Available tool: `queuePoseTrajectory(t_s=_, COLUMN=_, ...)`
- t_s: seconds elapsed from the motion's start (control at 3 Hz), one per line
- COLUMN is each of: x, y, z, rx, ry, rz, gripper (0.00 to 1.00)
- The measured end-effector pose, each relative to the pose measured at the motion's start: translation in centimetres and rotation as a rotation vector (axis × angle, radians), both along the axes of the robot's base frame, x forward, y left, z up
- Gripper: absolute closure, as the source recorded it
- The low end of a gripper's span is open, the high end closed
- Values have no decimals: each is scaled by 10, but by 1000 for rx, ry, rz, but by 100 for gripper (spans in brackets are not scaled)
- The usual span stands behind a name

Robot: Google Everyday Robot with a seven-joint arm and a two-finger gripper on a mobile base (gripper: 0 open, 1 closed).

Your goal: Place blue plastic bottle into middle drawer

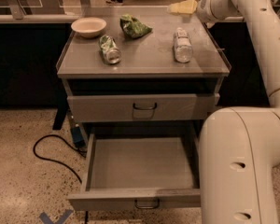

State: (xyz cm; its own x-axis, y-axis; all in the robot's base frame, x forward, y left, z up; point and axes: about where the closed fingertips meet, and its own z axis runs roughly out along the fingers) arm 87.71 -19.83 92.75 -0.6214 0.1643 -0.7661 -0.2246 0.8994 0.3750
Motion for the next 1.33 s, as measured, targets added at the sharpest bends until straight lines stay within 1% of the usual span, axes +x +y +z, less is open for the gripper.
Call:
queuePoseTrajectory(t_s=0.33, x=-5, y=18, z=-25, rx=-109, ry=62, rz=71, gripper=0)
queuePoseTrajectory(t_s=0.67, x=-5, y=18, z=-25, rx=-109, ry=62, rz=70, gripper=0)
queuePoseTrajectory(t_s=1.0, x=-12, y=28, z=-37, rx=-127, ry=107, rz=122, gripper=0)
queuePoseTrajectory(t_s=1.33, x=-29, y=44, z=-71, rx=-227, ry=228, rz=203, gripper=0)
